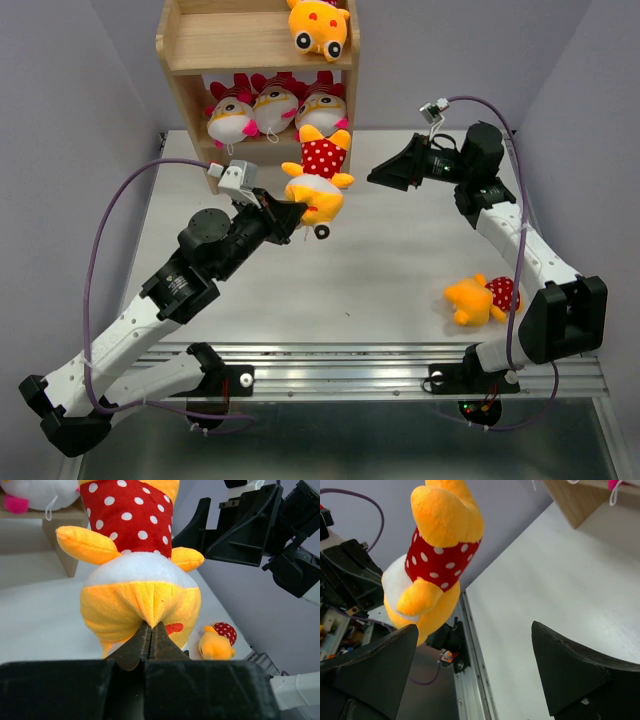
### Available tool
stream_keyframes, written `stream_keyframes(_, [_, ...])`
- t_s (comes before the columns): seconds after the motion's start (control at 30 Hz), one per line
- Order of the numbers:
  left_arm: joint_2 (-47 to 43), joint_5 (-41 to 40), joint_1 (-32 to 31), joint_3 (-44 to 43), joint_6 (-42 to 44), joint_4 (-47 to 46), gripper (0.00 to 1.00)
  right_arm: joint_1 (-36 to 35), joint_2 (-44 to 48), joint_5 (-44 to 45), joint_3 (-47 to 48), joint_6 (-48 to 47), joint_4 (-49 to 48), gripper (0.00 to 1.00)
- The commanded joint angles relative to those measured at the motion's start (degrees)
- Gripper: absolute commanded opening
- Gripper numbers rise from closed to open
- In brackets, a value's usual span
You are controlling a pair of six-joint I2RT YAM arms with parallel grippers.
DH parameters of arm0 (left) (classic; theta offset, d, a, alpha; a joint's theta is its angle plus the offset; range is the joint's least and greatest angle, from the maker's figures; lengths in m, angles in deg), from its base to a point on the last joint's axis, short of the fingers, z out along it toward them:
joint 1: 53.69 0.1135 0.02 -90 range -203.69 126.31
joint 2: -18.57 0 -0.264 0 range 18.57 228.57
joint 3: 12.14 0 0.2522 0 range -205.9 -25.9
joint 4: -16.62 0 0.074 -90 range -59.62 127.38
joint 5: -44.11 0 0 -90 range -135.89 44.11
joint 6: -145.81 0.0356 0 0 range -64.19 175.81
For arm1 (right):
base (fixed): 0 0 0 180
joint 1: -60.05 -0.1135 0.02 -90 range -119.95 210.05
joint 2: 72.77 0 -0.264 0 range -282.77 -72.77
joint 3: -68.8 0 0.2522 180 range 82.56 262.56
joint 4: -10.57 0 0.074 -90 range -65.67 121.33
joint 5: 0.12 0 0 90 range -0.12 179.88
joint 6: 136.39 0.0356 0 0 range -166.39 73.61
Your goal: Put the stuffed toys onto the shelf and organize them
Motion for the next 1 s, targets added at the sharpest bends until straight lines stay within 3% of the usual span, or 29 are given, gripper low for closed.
stream_keyframes(0.0, [0.1,-3.6,-0.1,-7.4,6.2,0.0,0.00,3.4,2.6,-2.5,3.3,-10.5,5.8,1.00])
stream_keyframes(0.17, [1.9,-6.3,0.0,-13.1,9.5,-1.5,0.00,7.2,4.2,-2.3,2.6,-17.2,9.6,1.00])
stream_keyframes(0.47, [11.6,-10.5,0.5,-27.0,14.5,-6.7,0.00,8.6,7.5,4.0,-0.2,-35.0,26.3,1.00])
stream_keyframes(0.6, [16.8,-10.2,4.1,-34.1,16.2,-7.7,0.00,8.6,9.1,5.8,-1.8,-37.7,28.6,1.00])
stream_keyframes(0.97, [32.0,5.1,23.2,-53.9,11.5,-7.5,0.00,8.6,12.7,9.5,-6.1,-43.8,32.6,1.00])
